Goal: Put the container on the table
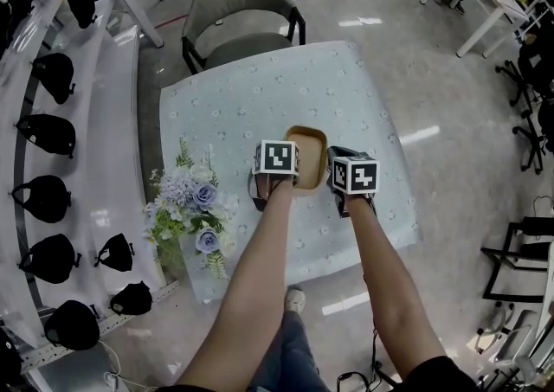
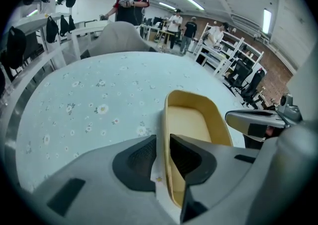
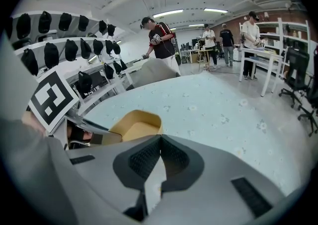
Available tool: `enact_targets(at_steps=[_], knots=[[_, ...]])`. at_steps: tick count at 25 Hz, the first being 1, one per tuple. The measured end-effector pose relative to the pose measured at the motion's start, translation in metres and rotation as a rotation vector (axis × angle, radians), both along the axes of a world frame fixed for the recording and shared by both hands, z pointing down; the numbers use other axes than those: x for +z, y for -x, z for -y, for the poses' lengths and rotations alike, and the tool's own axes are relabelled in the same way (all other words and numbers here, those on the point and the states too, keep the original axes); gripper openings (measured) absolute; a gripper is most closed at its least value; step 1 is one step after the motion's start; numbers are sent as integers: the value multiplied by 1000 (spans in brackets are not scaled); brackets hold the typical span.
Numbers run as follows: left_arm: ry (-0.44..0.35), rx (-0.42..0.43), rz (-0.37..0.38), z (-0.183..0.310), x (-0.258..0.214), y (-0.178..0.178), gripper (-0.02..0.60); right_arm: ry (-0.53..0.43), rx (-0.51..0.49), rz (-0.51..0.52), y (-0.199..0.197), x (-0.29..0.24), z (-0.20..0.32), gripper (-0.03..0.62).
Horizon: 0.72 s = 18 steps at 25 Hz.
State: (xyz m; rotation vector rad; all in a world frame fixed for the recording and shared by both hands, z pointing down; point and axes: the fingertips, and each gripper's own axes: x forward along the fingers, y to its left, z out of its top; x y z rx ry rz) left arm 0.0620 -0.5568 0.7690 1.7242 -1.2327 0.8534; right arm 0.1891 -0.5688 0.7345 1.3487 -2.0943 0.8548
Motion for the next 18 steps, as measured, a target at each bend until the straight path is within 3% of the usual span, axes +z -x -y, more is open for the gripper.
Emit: enact_targets(at_steps=[10,13,18], knots=[[-75,-18,15,-1,-30,6,87,-2,22,-3,-8,-17,-11,-2],[-172,-33,-1,1,-59,5,66,-54,30,1,-12,-38,-14,-2],[-388,-55,-128,-8,-137,-10,26,-242,53,55,-19,-110,-30,-2]])
